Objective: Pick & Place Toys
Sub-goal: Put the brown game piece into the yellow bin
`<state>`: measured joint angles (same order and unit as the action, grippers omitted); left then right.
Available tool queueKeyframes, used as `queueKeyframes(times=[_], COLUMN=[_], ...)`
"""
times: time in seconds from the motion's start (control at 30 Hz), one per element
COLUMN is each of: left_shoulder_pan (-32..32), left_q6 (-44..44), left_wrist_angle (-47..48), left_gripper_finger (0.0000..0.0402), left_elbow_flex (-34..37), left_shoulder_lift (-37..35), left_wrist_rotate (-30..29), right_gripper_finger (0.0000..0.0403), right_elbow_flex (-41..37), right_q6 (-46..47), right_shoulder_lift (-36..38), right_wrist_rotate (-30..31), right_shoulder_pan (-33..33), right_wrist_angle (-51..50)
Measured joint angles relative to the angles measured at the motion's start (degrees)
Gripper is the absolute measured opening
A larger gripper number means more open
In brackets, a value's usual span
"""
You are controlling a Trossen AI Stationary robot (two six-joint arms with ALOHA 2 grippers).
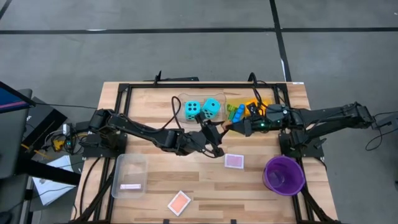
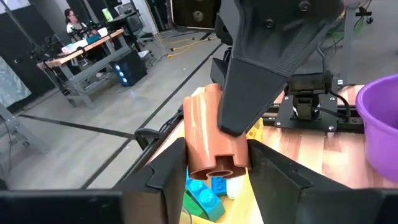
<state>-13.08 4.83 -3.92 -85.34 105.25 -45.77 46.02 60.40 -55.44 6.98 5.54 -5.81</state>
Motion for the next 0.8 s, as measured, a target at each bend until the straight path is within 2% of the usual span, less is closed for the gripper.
queueKeyframes(times=[0.17, 0.4, 0.57, 0.8], left_shoulder_pan=[-0.6, -2.3, -3.3, -3.3], left_q6=[-0.9, -3.5, -12.1, -29.9], left_wrist_angle=[2.6, 15.0, 27.1, 42.9], left_gripper_finger=[0.0194, 0.0237, 0.0234, 0.02], left_elbow_flex=[0.1, 0.1, 0.1, 0.1], left_shoulder_lift=[0.3, -0.2, -1.6, -5.2], left_wrist_rotate=[-2.5, -5.2, -5.4, -5.4], right_gripper_finger=[0.0119, 0.0119, 0.0118, 0.0118], right_elbow_flex=[0.2, 0.1, 0.1, 0.1], right_q6=[-1.3, -2.5, -0.3, 5.5], right_shoulder_lift=[0.6, 3.3, 4.9, 4.1], right_wrist_rotate=[0.2, 3.5, 4.4, 5.2], right_shoulder_pan=[0.1, -1.2, -3.8, -8.6], right_wrist_angle=[2.0, -1.0, -12.0, -34.5])
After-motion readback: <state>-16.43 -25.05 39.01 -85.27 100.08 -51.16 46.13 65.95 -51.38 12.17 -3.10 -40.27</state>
